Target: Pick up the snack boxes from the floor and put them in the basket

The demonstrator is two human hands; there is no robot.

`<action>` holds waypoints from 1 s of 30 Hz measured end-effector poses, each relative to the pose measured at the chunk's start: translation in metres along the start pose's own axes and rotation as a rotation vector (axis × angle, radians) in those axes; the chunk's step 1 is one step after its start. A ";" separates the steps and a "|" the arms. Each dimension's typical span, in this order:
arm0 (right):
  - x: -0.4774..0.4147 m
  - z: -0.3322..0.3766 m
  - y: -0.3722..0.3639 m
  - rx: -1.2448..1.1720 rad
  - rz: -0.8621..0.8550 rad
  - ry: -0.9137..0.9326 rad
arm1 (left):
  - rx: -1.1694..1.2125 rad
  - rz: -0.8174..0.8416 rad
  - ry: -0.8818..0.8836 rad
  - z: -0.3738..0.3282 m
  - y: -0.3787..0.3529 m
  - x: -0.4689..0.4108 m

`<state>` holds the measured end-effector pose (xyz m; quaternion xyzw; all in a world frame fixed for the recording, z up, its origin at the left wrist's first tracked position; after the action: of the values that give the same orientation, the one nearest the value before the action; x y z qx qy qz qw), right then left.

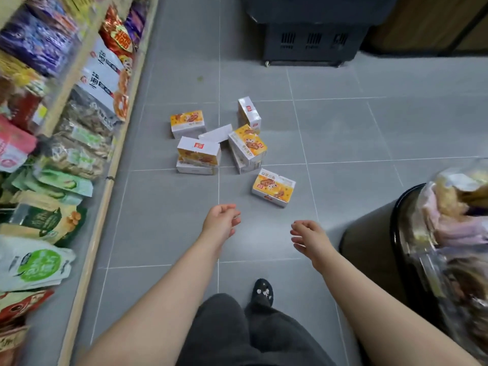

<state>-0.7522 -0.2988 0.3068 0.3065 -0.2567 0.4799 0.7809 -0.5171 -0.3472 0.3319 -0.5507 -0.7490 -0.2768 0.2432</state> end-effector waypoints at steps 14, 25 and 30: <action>-0.208 0.060 -0.026 0.080 -0.046 -0.155 | -0.190 -0.003 0.138 -0.046 -0.115 -0.189; -0.446 0.007 -0.053 0.151 -0.046 -0.253 | -0.461 0.043 0.190 0.039 -0.235 -0.414; -0.556 -0.050 -0.071 0.166 -0.092 -0.271 | -0.586 0.036 0.206 0.116 -0.270 -0.517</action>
<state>-0.9086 -0.6172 -0.1301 0.4434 -0.3045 0.4176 0.7323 -0.6409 -0.6903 -0.1380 -0.5797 -0.5988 -0.5308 0.1536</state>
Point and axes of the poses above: each hand's wrist, its own x-axis away from the middle knuckle, its own y-axis out of the back of the hand, z = x × y, the point moved 9 cm from there along -x, towards the middle knuckle, and after that the axes turned 10 degrees about -z, right-handed, at the moved point
